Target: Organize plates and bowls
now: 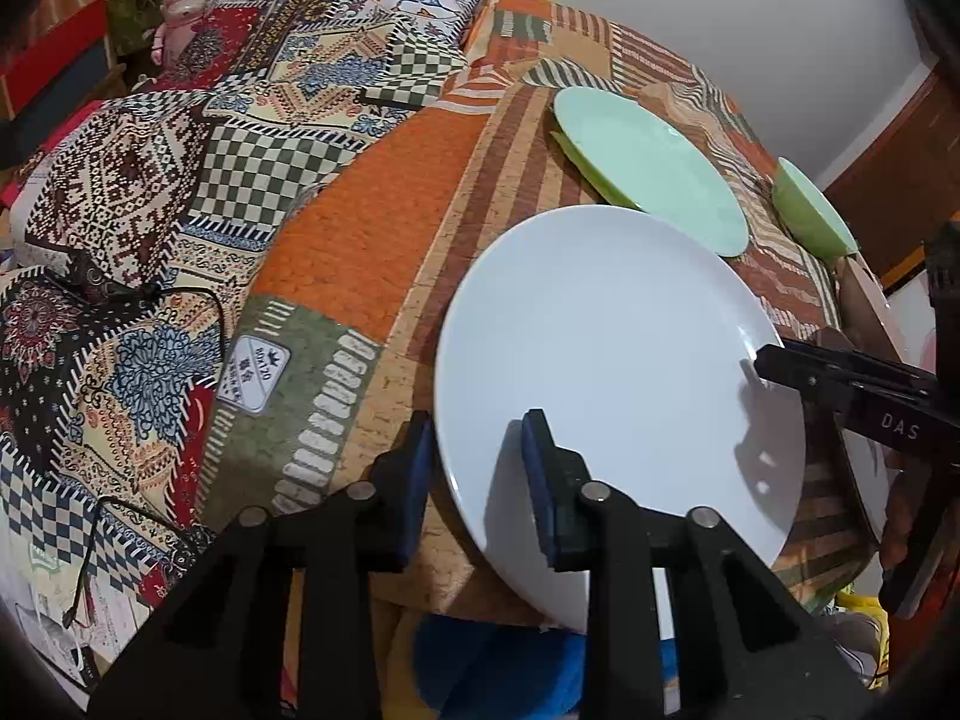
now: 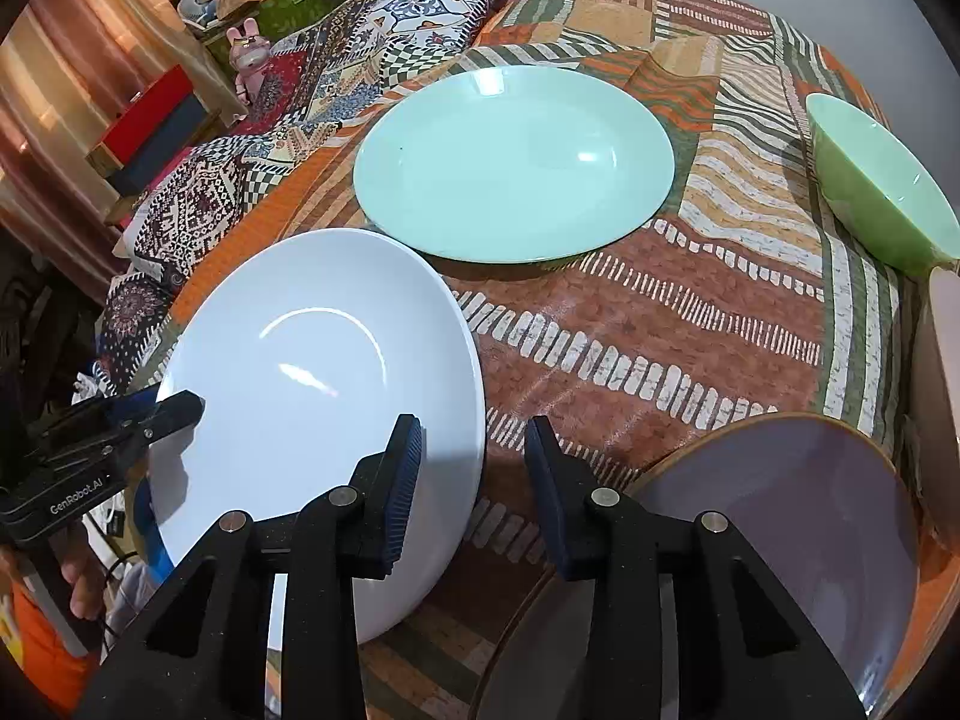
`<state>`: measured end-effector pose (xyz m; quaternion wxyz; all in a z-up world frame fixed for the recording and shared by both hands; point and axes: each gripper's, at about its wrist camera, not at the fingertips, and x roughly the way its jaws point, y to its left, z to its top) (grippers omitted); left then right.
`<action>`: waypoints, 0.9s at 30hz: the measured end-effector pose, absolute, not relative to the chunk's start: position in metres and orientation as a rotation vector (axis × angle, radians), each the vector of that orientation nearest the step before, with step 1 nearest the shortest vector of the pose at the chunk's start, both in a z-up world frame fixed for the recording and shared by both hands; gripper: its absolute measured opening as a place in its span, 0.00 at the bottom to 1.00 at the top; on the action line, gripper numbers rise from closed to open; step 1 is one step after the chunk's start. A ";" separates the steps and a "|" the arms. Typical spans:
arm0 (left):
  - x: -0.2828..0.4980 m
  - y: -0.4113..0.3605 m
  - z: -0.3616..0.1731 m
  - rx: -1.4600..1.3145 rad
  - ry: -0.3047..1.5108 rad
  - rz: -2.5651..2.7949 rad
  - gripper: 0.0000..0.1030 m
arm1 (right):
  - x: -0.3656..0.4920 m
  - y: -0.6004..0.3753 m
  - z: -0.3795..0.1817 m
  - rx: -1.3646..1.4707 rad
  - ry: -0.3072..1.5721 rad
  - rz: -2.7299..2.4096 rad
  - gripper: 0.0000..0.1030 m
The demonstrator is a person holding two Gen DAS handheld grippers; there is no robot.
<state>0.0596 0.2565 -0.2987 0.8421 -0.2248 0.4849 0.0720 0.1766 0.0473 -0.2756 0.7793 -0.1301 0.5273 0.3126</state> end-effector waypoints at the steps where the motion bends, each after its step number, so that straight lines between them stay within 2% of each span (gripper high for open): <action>1: 0.060 0.256 -0.299 -0.471 1.025 0.152 0.28 | 0.176 0.048 -0.276 -0.283 1.139 0.678 0.32; 8: 0.060 0.257 -0.299 -0.469 1.032 0.144 0.28 | 0.177 0.058 -0.282 -0.312 1.149 0.698 0.32; 16: 0.060 0.254 -0.296 -0.450 1.036 0.166 0.28 | 0.174 0.058 -0.280 -0.299 1.153 0.714 0.26; 27: 0.048 0.245 -0.264 -0.417 0.978 0.193 0.28 | 0.164 0.051 -0.253 -0.245 1.073 0.743 0.26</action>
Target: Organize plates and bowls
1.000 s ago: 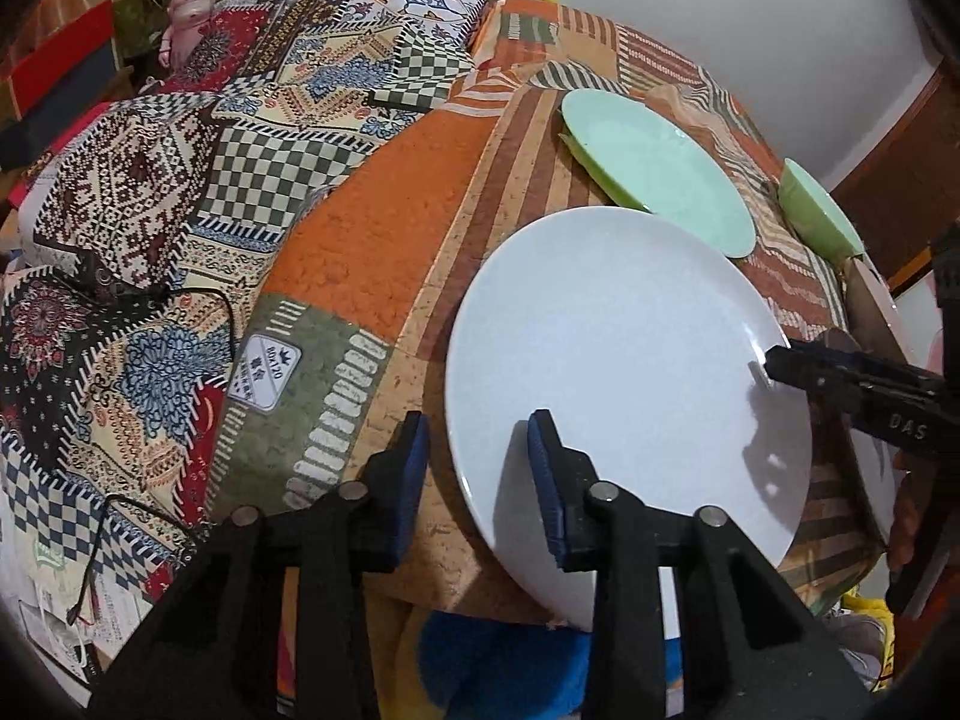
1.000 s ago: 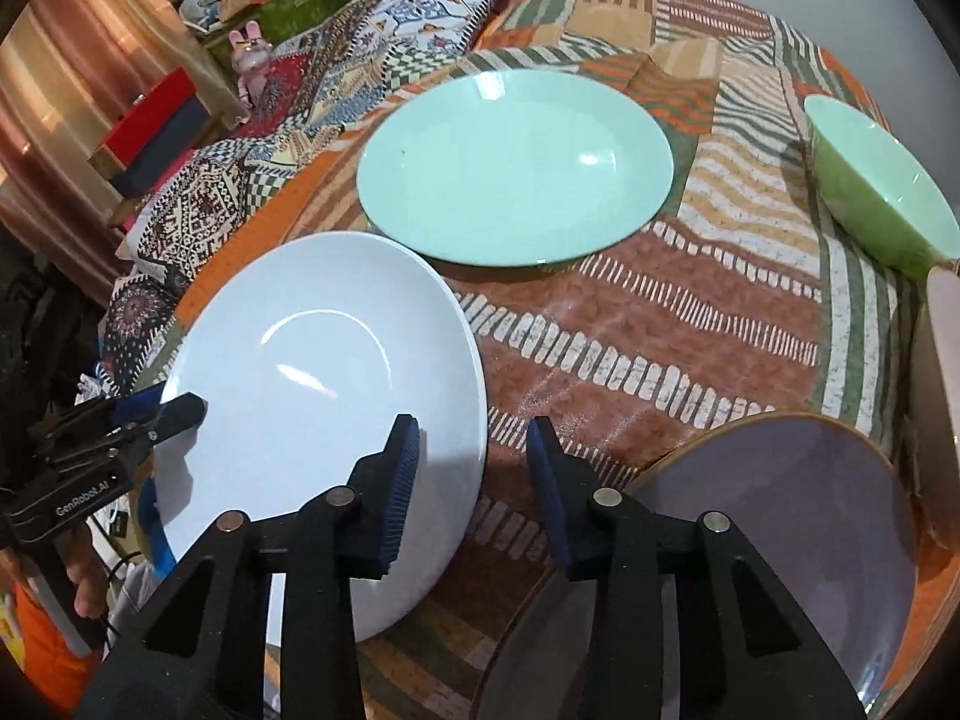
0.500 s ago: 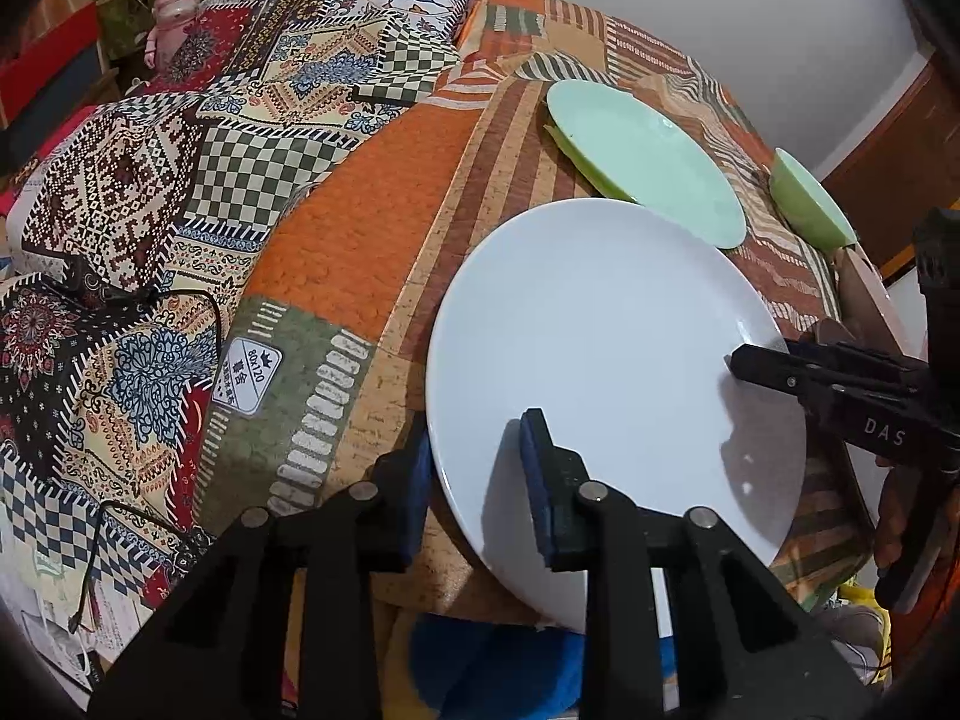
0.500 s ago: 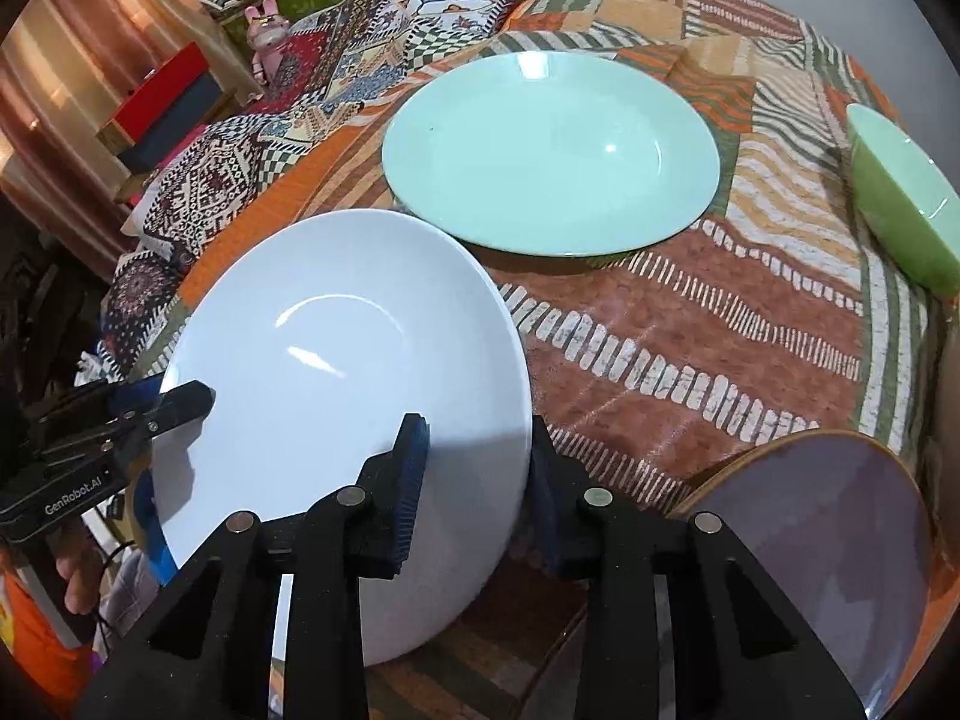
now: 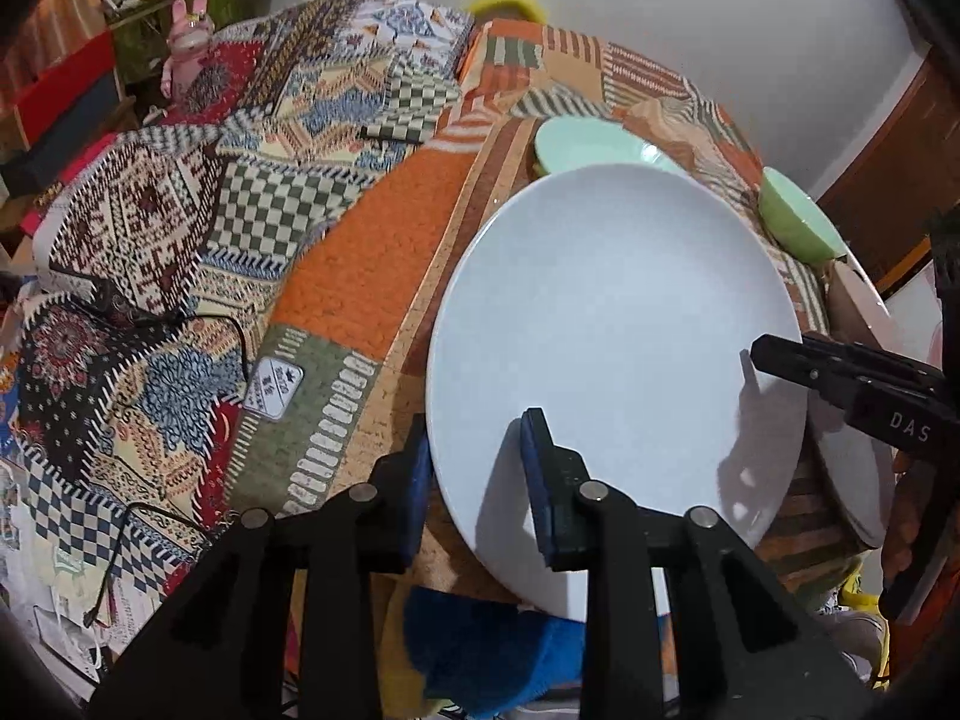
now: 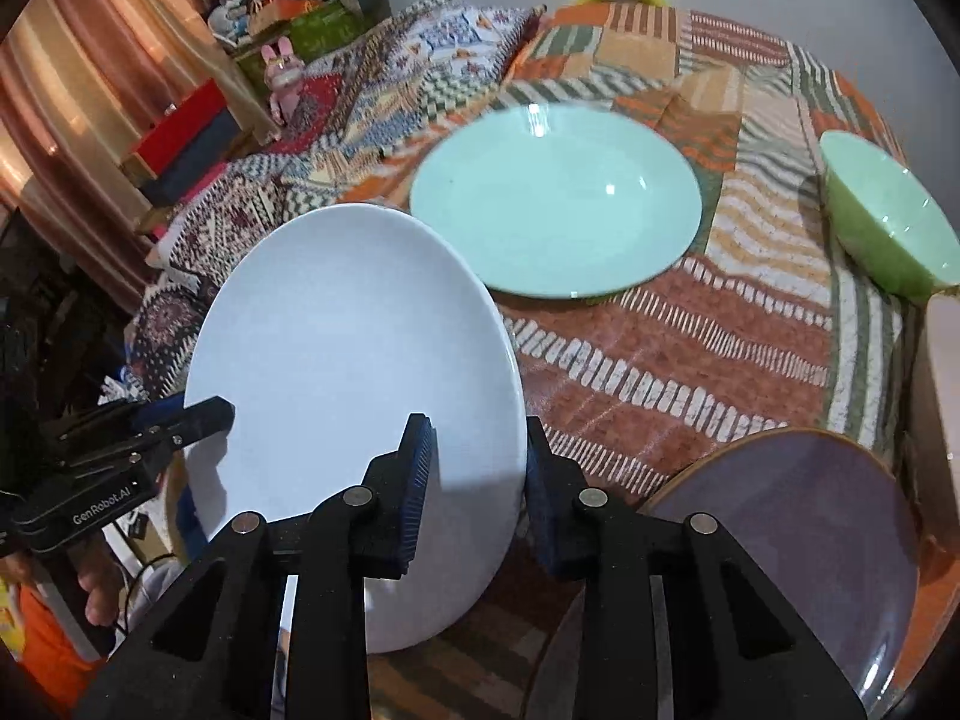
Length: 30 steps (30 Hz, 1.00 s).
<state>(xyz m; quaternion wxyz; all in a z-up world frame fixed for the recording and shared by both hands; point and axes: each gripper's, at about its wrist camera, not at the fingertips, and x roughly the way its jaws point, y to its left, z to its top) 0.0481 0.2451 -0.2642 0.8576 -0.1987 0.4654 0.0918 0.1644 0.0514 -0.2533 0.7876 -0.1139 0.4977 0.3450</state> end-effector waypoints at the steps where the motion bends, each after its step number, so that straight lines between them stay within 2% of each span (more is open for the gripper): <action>1: 0.047 0.243 -0.258 -0.406 0.964 0.197 0.28 | 0.163 0.050 -0.249 -0.242 1.059 0.745 0.26; 12: 0.049 0.210 -0.215 -0.322 0.894 0.170 0.26 | 0.151 0.022 -0.210 -0.219 0.934 0.709 0.26; 13: 0.049 0.204 -0.210 -0.318 0.870 0.142 0.23 | 0.150 0.018 -0.209 -0.219 0.929 0.702 0.17; 14: 0.050 0.197 -0.204 -0.306 0.855 0.121 0.22 | 0.148 0.013 -0.207 -0.181 0.931 0.769 0.00; 16: 0.060 0.179 -0.202 -0.203 0.883 0.140 0.20 | 0.142 0.015 -0.203 -0.147 0.961 0.837 0.00; 17: 0.065 0.174 -0.205 -0.174 0.896 0.153 0.19 | 0.131 0.024 -0.200 -0.266 0.877 0.764 0.06; 18: 0.068 0.174 -0.211 -0.183 0.918 0.145 0.16 | 0.125 0.029 -0.200 -0.324 0.824 0.750 0.06; 19: 0.071 0.177 -0.218 -0.229 0.947 0.131 0.12 | 0.125 0.031 -0.204 -0.337 0.834 0.756 0.06; 26: 0.064 0.192 -0.222 -0.309 0.927 0.169 0.11 | 0.161 0.000 -0.232 -0.166 1.020 0.762 0.06; 27: 0.064 0.191 -0.221 -0.304 0.924 0.170 0.12 | 0.162 -0.003 -0.232 -0.152 1.023 0.754 0.07; 30: 0.065 0.193 -0.227 -0.307 0.941 0.165 0.12 | 0.165 -0.008 -0.230 -0.140 1.027 0.729 0.20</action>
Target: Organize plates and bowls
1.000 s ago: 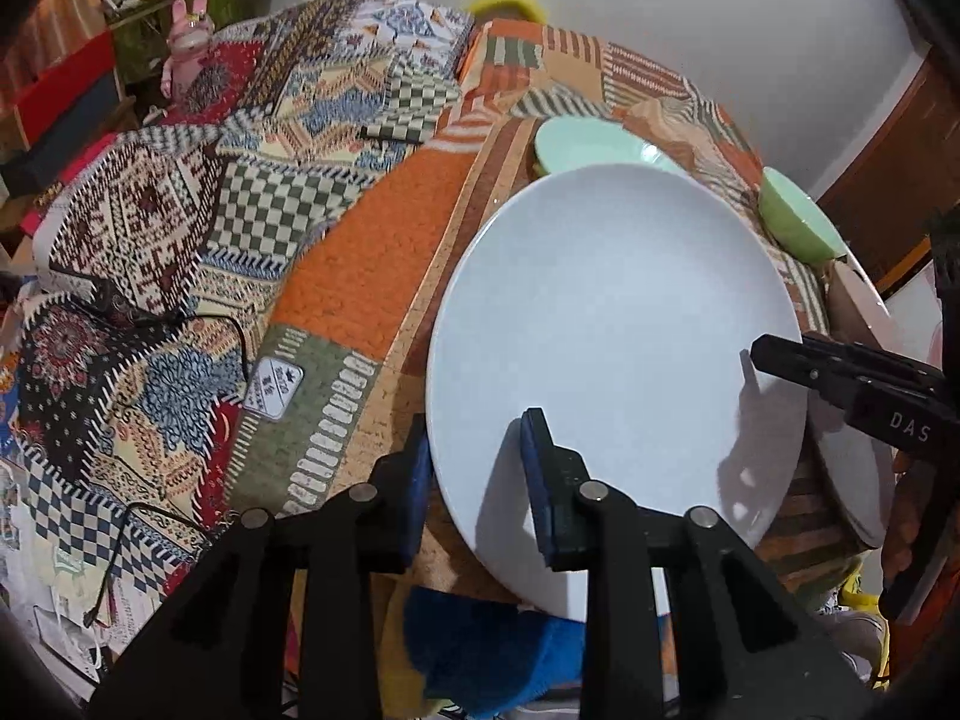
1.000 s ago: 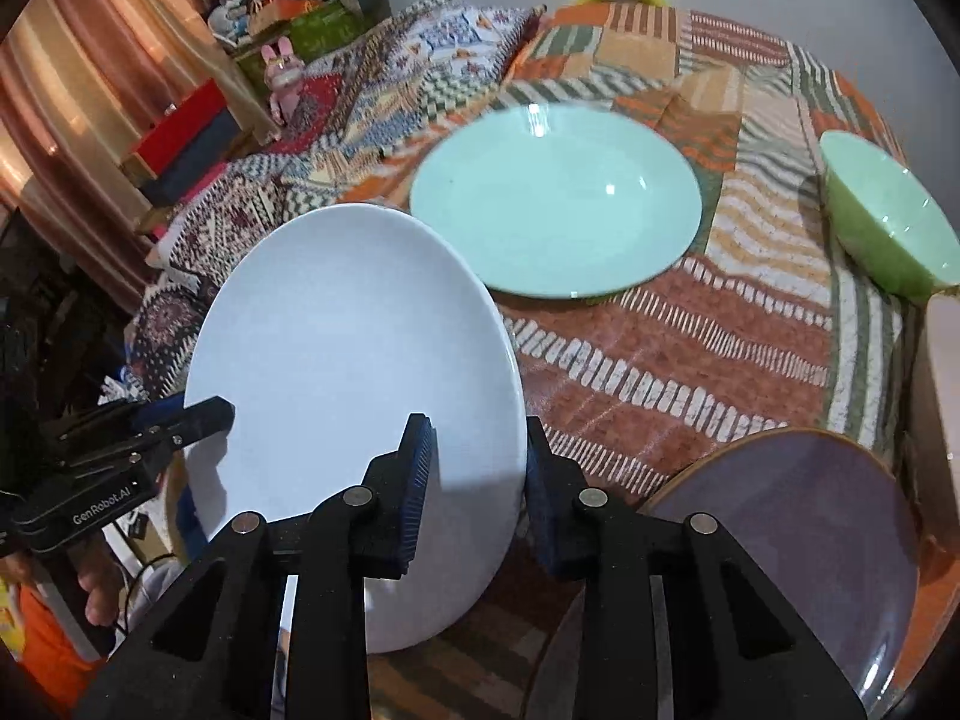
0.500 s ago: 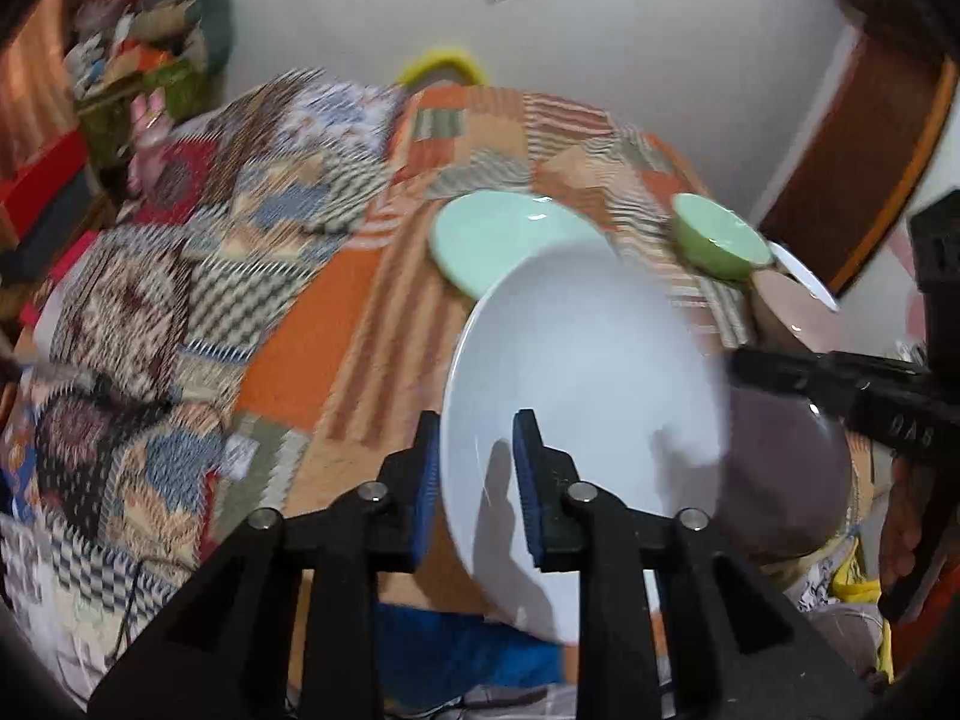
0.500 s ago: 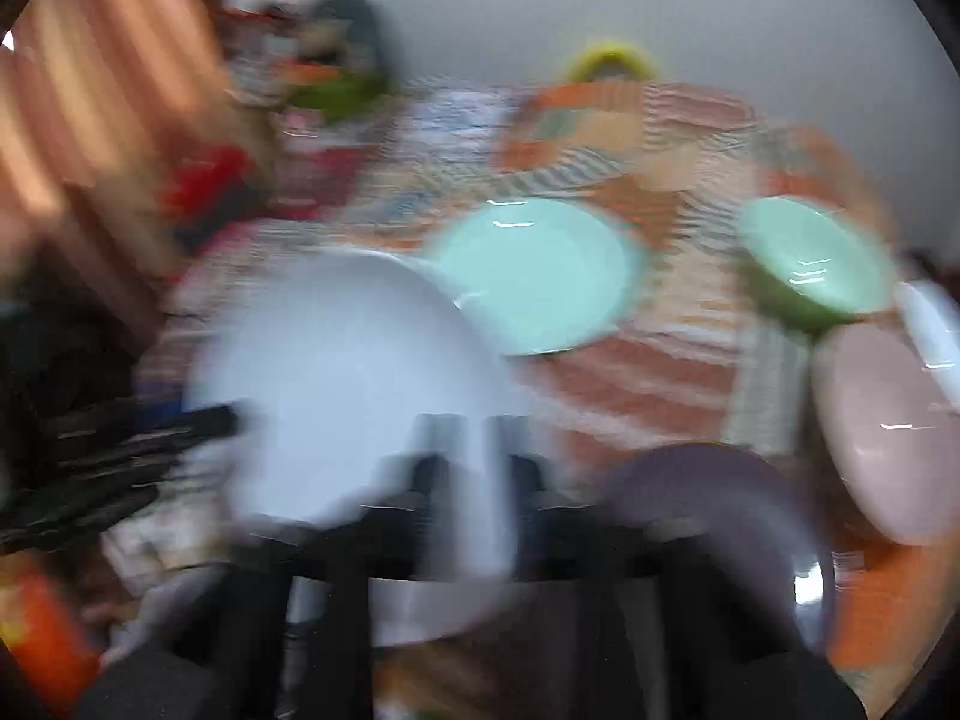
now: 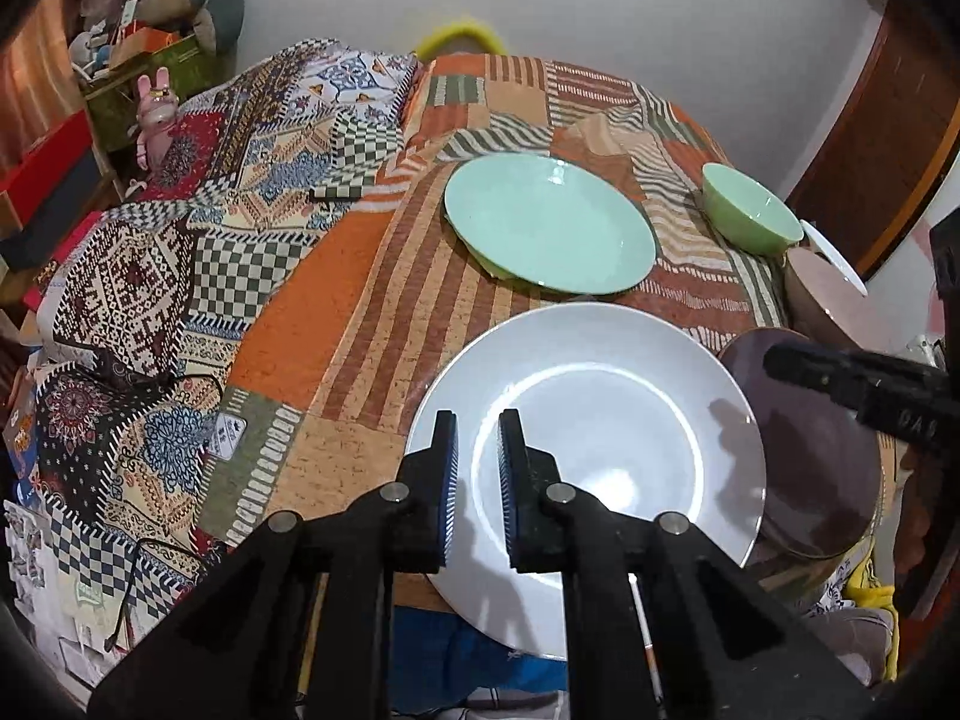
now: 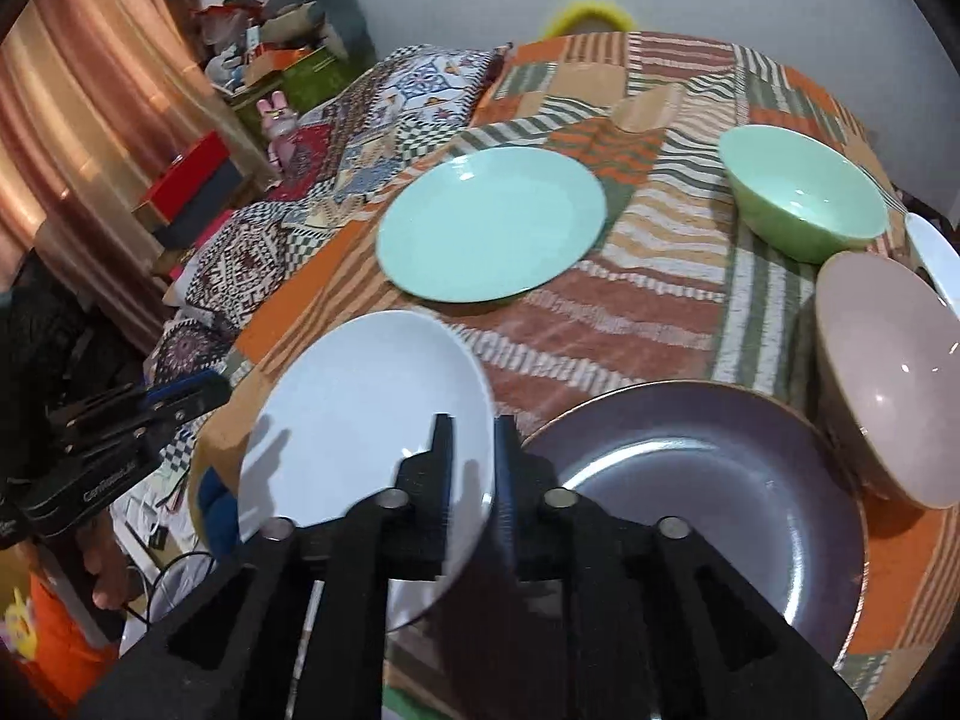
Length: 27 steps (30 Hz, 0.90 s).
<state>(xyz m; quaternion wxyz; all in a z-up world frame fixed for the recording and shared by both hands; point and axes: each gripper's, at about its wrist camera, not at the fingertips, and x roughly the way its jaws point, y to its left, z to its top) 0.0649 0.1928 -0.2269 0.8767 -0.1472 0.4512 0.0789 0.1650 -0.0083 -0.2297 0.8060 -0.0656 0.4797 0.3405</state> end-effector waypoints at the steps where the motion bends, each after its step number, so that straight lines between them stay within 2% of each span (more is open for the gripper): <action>1: 0.065 0.193 -0.229 -0.307 0.949 0.165 0.12 | 0.166 -0.009 -0.229 -0.131 1.023 0.726 0.27; 2: 0.065 0.193 -0.232 -0.306 0.957 0.169 0.12 | 0.165 -0.008 -0.229 -0.133 1.018 0.724 0.31; 8: 0.058 0.206 -0.254 -0.345 1.012 0.193 0.14 | 0.168 0.002 -0.238 -0.212 1.029 0.727 0.31; 13: 0.045 0.220 -0.273 -0.397 1.054 0.206 0.23 | 0.171 0.006 -0.251 -0.229 1.067 0.724 0.31; 24: 0.047 0.219 -0.286 -0.424 1.071 0.146 0.23 | 0.167 0.011 -0.268 -0.229 1.137 0.738 0.31; 27: 0.048 0.214 -0.286 -0.427 1.076 0.099 0.24 | 0.165 0.013 -0.267 -0.228 1.134 0.751 0.27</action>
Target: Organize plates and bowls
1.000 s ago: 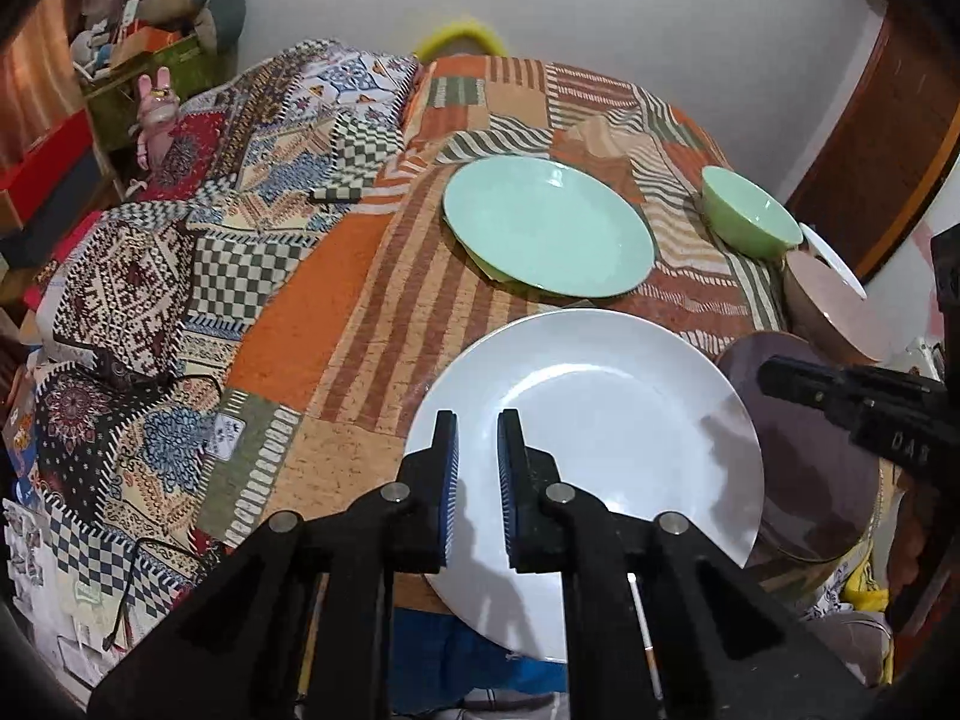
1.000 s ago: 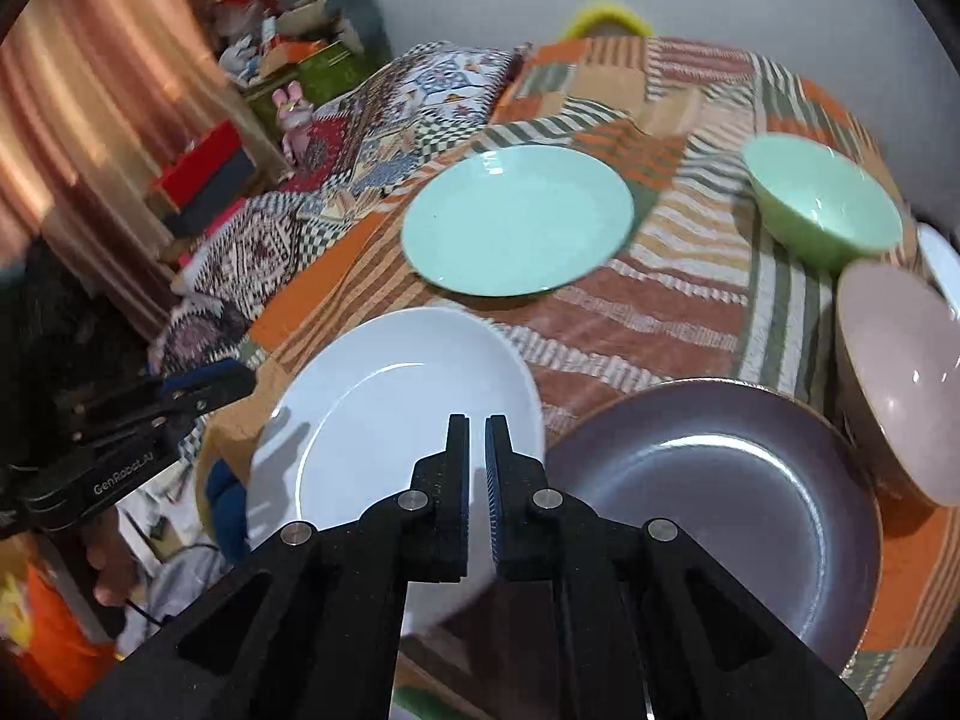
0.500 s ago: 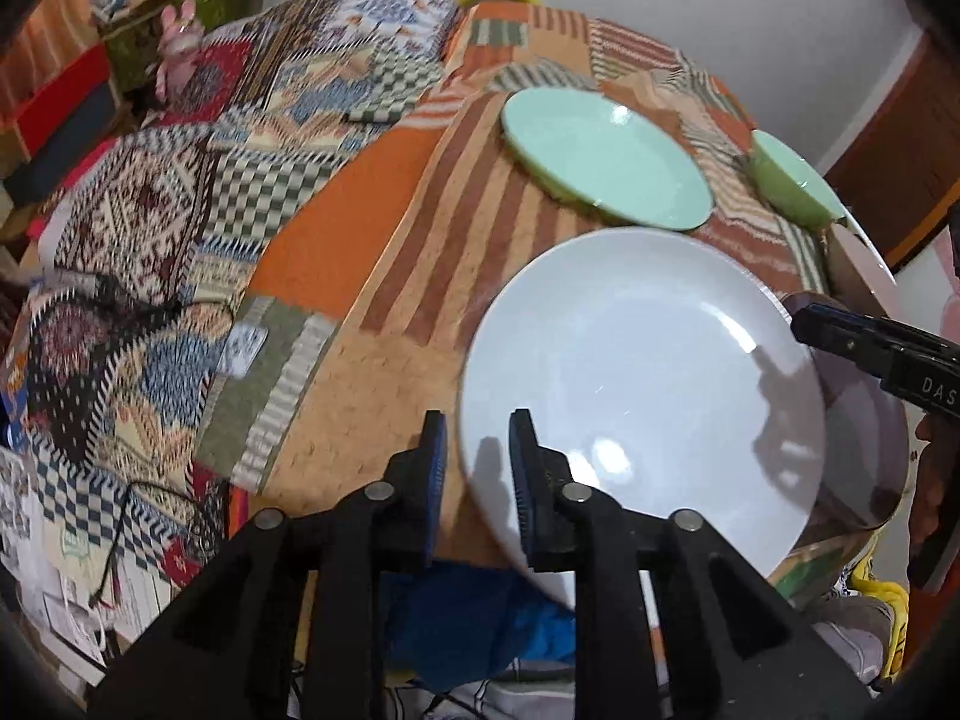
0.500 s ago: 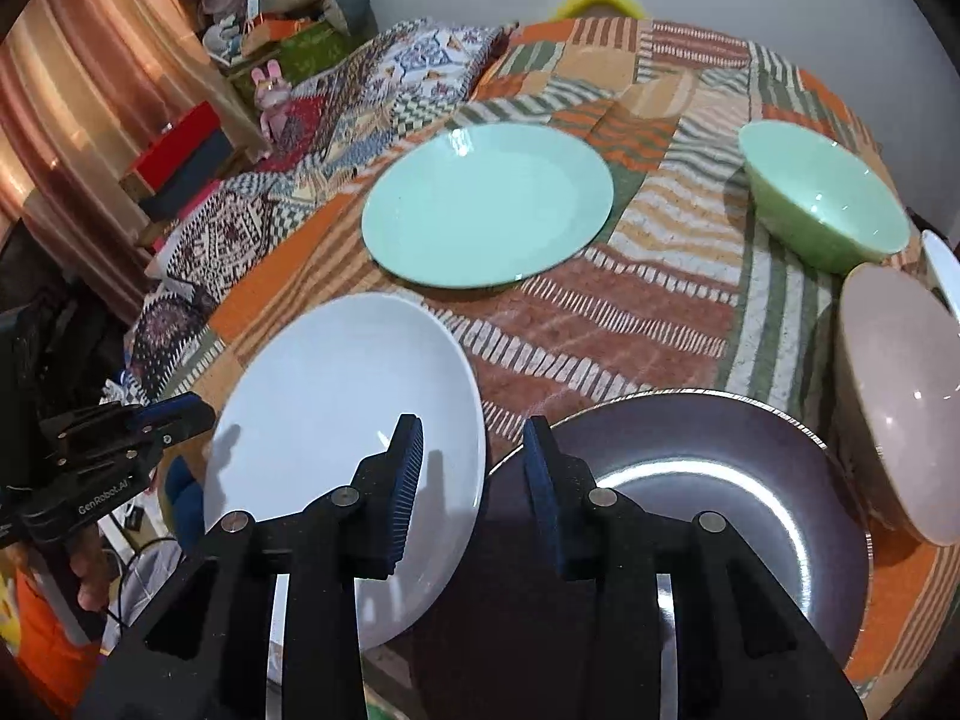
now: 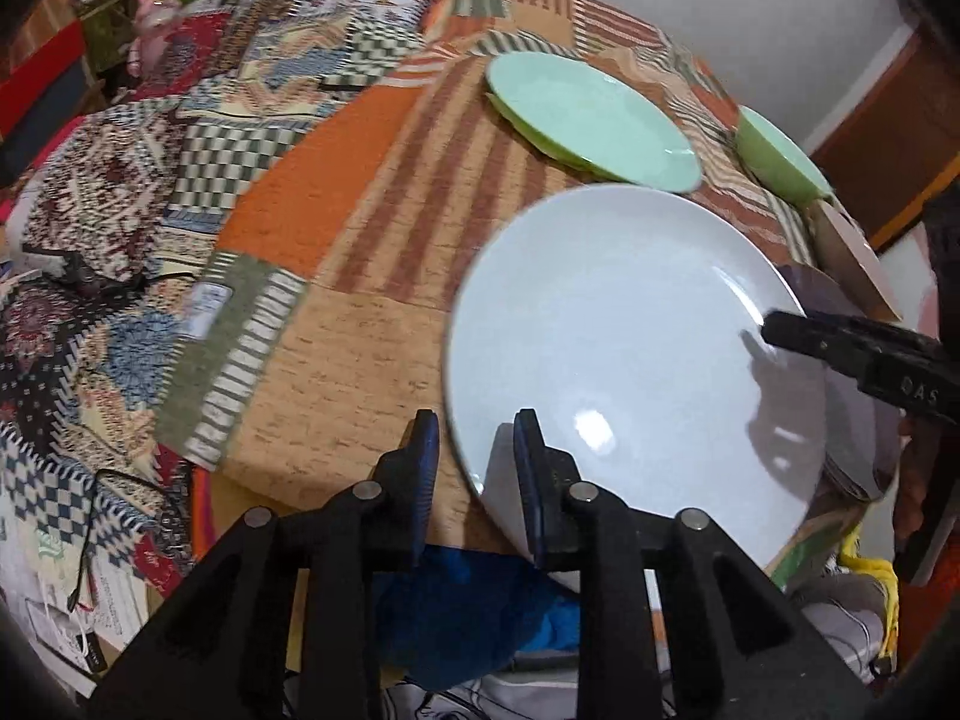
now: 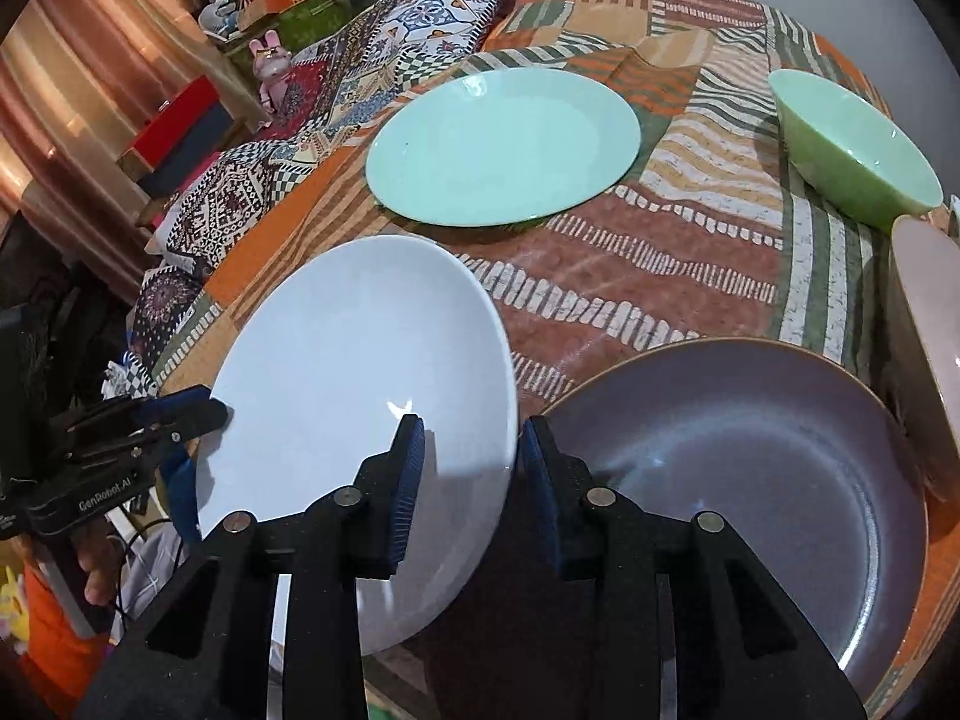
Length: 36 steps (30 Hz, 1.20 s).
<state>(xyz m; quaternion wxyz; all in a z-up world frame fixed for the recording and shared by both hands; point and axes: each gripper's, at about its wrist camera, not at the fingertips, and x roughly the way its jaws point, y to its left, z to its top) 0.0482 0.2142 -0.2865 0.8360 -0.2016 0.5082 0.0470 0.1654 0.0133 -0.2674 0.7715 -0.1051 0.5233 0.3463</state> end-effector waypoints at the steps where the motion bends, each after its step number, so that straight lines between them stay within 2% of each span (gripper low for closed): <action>1: 0.048 0.213 -0.287 -0.421 1.076 0.102 0.24 | 0.165 0.014 -0.267 -0.226 1.133 0.752 0.27; 5: 0.049 0.215 -0.290 -0.433 1.072 0.091 0.26 | 0.164 0.014 -0.265 -0.224 1.125 0.753 0.27; 11: 0.055 0.219 -0.300 -0.503 1.091 0.051 0.33 | 0.163 0.016 -0.268 -0.234 1.125 0.754 0.27; 23: 0.045 0.206 -0.272 -0.432 1.049 0.140 0.31 | 0.157 0.008 -0.255 -0.167 1.103 0.760 0.25; 36: 0.054 0.174 -0.211 -0.346 0.917 0.092 0.30 | 0.154 -0.027 -0.221 -0.085 1.014 0.727 0.25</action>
